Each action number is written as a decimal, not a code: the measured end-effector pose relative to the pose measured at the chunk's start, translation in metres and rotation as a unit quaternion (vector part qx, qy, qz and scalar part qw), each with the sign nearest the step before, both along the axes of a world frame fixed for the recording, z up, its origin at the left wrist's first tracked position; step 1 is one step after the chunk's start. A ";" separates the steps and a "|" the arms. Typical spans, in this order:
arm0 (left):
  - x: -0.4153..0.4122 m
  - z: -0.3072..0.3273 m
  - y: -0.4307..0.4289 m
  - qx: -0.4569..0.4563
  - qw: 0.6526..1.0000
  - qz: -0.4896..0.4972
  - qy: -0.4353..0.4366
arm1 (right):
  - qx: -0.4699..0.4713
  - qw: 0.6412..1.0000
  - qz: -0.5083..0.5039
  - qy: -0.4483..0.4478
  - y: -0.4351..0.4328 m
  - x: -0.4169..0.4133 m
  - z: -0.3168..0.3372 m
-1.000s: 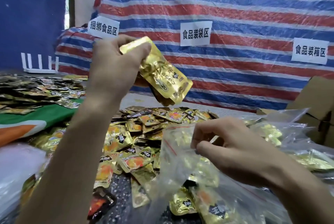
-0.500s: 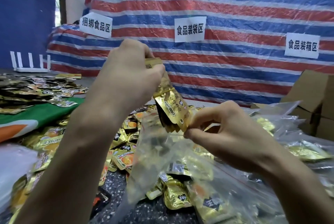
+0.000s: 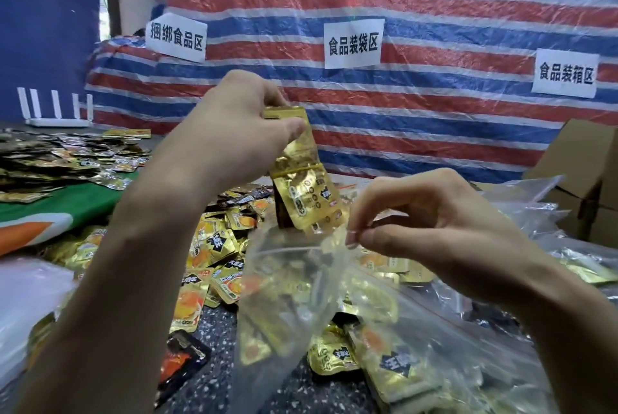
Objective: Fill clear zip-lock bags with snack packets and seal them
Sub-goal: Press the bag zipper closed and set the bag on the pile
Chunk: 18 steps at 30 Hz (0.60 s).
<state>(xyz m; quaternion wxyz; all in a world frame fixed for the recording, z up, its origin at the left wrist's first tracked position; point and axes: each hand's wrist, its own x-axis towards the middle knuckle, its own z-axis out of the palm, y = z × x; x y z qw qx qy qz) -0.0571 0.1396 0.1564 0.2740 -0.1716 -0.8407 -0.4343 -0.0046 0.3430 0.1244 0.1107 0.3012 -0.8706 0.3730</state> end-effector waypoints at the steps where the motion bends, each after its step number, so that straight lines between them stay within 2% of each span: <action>1: 0.000 0.000 -0.001 0.002 1.000 -0.007 -0.006 | -0.004 1.000 -0.007 0.011 0.000 -0.001 -0.001; 6: 0.004 0.001 -0.001 0.006 0.999 -0.046 -0.027 | -0.031 0.993 -0.070 0.089 -0.003 -0.008 -0.005; 11: 0.007 0.000 0.005 -0.028 0.998 -0.036 -0.040 | -0.031 0.991 -0.070 0.113 -0.004 -0.011 -0.008; 15: 0.008 0.001 0.004 -0.056 0.996 -0.038 -0.051 | -0.081 0.986 -0.066 0.129 -0.006 -0.012 -0.008; 18: 0.005 -0.001 0.004 -0.096 0.994 -0.035 -0.046 | -0.060 0.990 -0.044 0.116 -0.008 -0.011 -0.008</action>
